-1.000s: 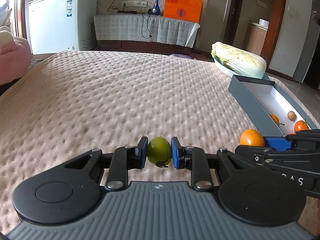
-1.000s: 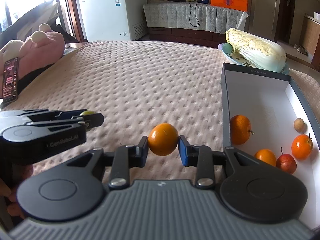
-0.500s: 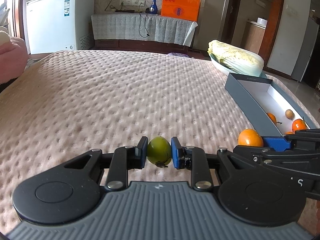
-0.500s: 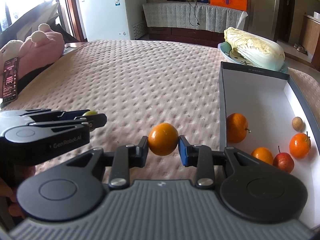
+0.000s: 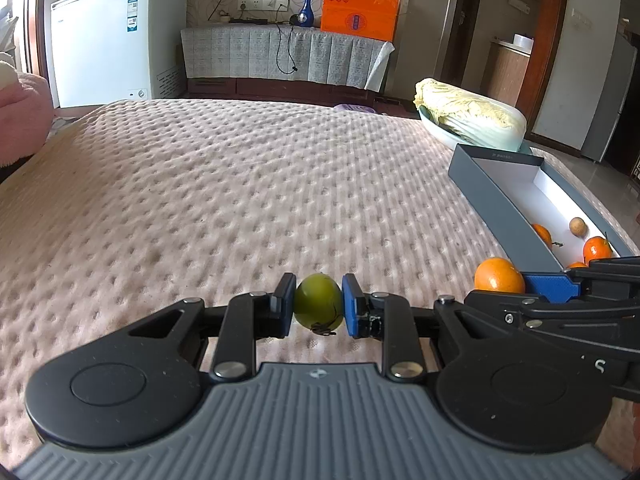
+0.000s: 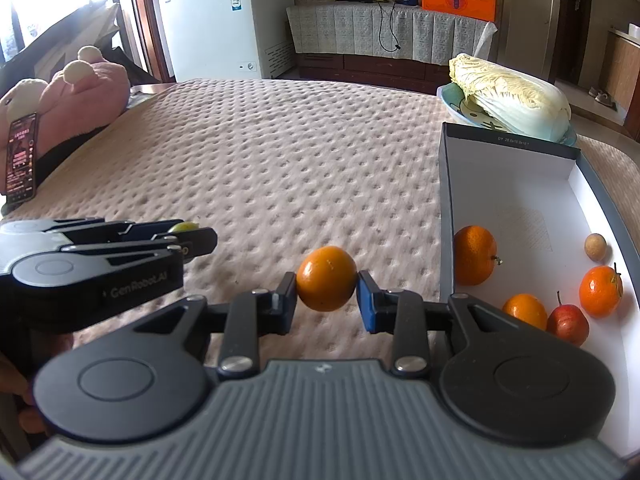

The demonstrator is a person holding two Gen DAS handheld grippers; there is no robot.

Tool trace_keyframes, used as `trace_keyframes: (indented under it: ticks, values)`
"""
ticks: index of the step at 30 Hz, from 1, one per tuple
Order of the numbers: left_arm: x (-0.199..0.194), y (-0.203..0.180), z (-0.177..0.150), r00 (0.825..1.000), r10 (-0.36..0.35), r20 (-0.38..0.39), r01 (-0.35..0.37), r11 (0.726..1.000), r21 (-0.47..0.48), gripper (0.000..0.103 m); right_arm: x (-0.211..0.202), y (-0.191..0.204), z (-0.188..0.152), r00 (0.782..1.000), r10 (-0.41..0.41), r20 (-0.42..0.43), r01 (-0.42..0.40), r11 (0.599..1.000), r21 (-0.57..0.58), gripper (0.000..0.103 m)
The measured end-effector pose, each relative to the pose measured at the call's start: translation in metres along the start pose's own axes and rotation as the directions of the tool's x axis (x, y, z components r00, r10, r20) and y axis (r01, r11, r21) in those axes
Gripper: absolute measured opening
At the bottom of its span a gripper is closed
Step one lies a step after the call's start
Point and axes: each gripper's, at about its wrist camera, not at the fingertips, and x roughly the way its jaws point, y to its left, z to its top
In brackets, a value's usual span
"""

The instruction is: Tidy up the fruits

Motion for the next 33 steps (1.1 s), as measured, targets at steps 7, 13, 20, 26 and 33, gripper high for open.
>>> trace_keyframes:
  ticks: [7,13,20,26,33]
  values:
    - [-0.001,0.0,0.0,1.0,0.0,0.004,0.0,1.0,0.001,0.029,-0.001,0.0,0.0,1.0,0.002,0.007,-0.002,1.0,0.003,0.035]
    - [-0.002,-0.001,0.001,1.0,0.0,0.009,0.0,1.0,-0.001,0.029,-0.002,-0.001,0.001,1.0,0.002,0.015,-0.002,1.0,0.005,0.035]
    - [-0.006,-0.005,0.005,1.0,-0.01,0.019,0.01,1.0,-0.006,0.029,-0.012,-0.006,0.004,0.998,-0.005,0.07,0.003,1.0,0.023,0.035]
    - [-0.008,-0.015,0.007,0.999,-0.03,0.024,0.03,1.0,-0.002,0.029,-0.025,-0.017,0.007,0.99,-0.024,0.142,0.015,0.998,0.061,0.035]
    - [-0.012,-0.03,0.011,0.997,-0.062,0.037,0.062,0.998,0.006,0.029,-0.033,-0.026,0.007,0.983,-0.04,0.18,0.025,0.996,0.081,0.035]
